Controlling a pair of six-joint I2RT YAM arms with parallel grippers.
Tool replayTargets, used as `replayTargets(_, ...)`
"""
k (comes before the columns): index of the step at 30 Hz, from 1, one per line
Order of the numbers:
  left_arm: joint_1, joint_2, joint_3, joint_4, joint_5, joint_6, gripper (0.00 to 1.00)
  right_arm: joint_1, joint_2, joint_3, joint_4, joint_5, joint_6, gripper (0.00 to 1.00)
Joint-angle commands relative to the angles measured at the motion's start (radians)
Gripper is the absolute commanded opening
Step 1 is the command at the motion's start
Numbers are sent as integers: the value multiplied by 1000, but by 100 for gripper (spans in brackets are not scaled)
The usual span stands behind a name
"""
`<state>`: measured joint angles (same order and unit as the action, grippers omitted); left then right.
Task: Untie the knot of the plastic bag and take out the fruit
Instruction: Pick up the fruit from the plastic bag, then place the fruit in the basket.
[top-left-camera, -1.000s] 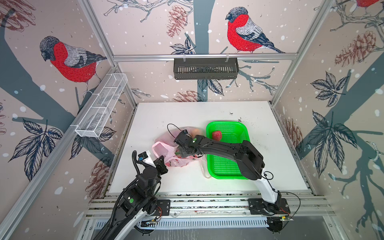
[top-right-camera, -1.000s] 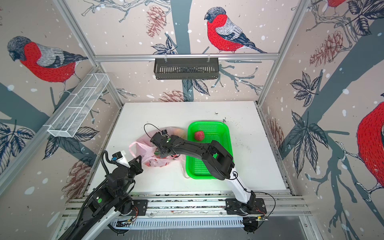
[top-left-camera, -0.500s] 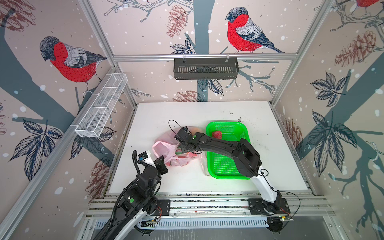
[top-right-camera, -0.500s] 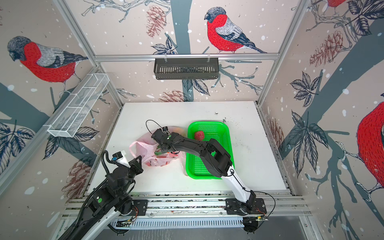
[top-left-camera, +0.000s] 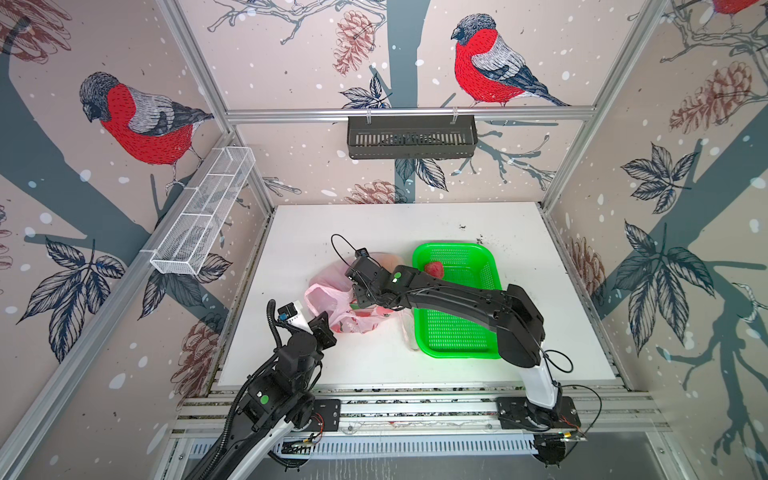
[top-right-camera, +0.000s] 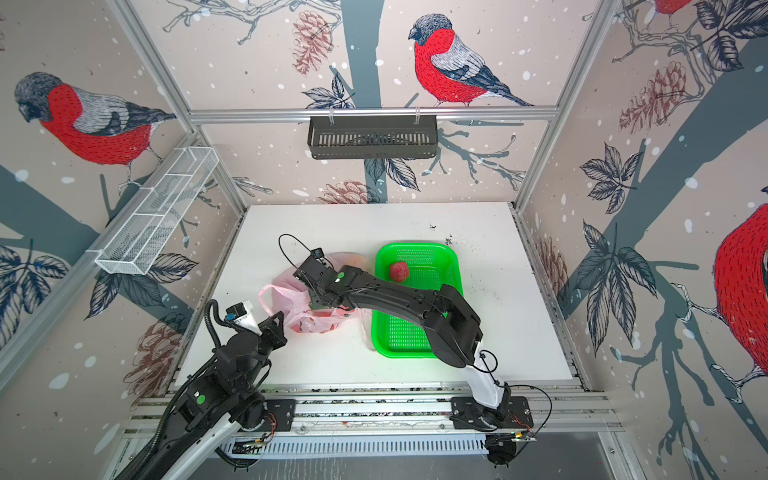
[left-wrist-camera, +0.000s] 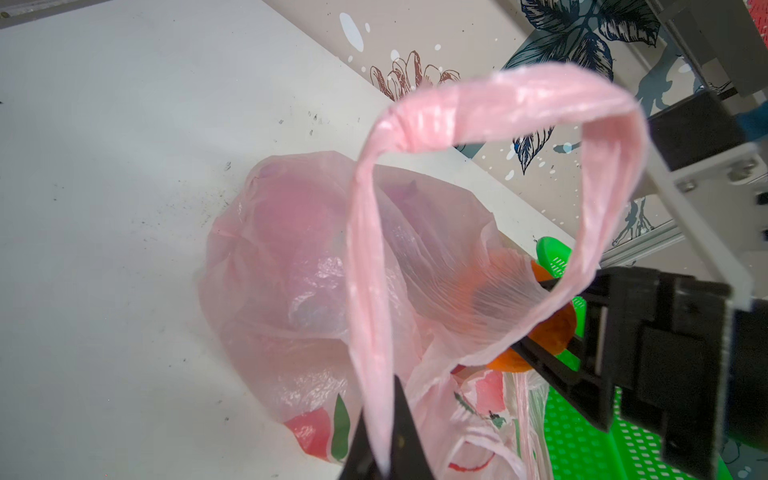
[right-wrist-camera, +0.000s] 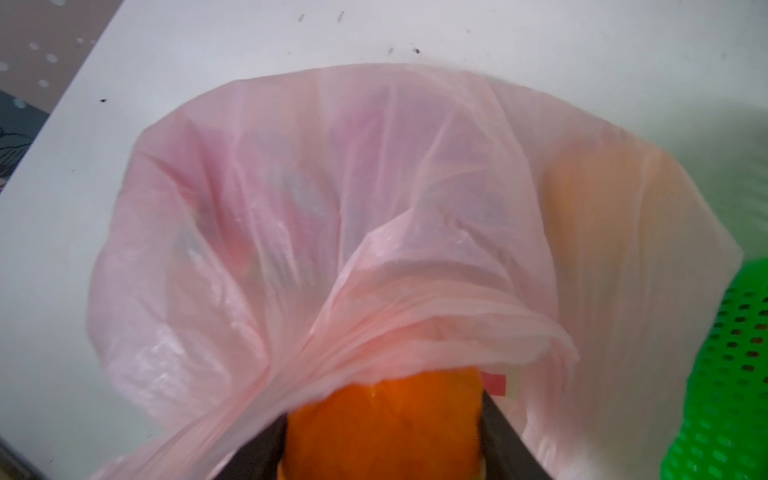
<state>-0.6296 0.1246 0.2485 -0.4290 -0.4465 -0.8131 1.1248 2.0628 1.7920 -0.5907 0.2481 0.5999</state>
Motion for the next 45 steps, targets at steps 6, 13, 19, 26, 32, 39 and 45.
replayTargets(6,2,10,18,42,-21,7,0,11,-150,-82,-9,26,12,34)
replayTargets(13,2,27,14,77,-8,21,0,-53,-293,-212,-14,69,42,34)
replayTargets(19,2,51,32,85,-3,31,0,-172,-410,-328,30,64,39,34)
replayTargets(26,2,59,44,92,-9,43,0,-346,-504,-426,43,63,1,34)
replayTargets(32,2,66,49,93,-16,42,0,-462,-542,-508,89,35,-15,34)
replayTargets(39,2,61,58,73,-28,39,0,-550,-529,-582,146,1,-25,34)
replayTargets(45,2,36,66,45,-39,35,0,-595,-505,-634,204,-27,-23,34)
